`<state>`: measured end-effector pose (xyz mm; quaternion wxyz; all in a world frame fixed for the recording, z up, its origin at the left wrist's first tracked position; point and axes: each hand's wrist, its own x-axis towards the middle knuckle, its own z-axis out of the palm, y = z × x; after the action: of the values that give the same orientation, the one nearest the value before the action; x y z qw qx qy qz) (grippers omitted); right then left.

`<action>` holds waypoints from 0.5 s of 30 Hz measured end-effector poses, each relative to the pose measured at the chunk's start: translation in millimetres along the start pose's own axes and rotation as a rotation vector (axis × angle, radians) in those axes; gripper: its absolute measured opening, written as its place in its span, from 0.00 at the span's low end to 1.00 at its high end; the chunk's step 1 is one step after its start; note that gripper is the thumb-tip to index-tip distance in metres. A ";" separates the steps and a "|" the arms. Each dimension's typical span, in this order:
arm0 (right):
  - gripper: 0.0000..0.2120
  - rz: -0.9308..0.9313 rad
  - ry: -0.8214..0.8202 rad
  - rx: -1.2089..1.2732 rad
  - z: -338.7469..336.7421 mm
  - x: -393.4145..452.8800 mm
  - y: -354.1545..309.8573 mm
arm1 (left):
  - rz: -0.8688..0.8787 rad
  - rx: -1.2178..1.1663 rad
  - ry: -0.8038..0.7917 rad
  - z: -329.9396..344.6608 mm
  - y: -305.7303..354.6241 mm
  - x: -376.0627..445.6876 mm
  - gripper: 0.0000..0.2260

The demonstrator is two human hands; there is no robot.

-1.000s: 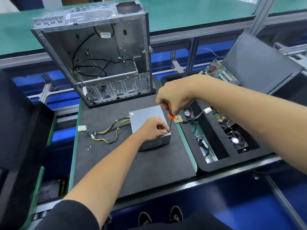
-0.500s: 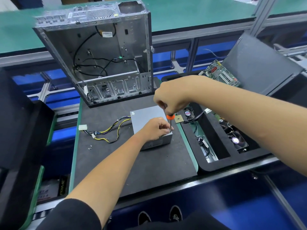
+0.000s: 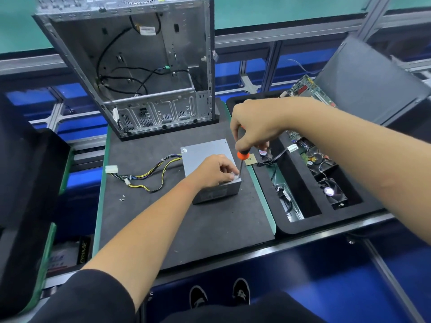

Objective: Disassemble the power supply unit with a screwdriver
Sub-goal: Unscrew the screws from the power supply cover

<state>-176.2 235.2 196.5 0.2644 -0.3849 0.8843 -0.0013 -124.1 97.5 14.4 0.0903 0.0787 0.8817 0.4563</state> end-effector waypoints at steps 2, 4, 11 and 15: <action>0.04 -0.023 0.011 0.005 -1.4 -1.4 1.4 | -0.006 0.009 -0.002 0.1 0.3 -0.1 0.05; 0.03 -0.031 0.027 0.012 -1.9 -2.2 3.8 | -0.010 0.015 -0.008 0.3 0.8 0.0 0.05; 0.04 -0.052 0.108 -0.013 2.9 -1.0 12.3 | -0.015 0.029 -0.004 1.1 2.7 -0.1 0.07; 0.04 -0.065 0.119 0.014 3.2 -1.0 16.5 | -0.022 0.028 0.002 2.2 4.0 0.0 0.07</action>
<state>-185.4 248.1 190.8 0.2139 -0.4109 0.8854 -0.0392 -123.3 101.5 16.3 0.0932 0.0698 0.8891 0.4427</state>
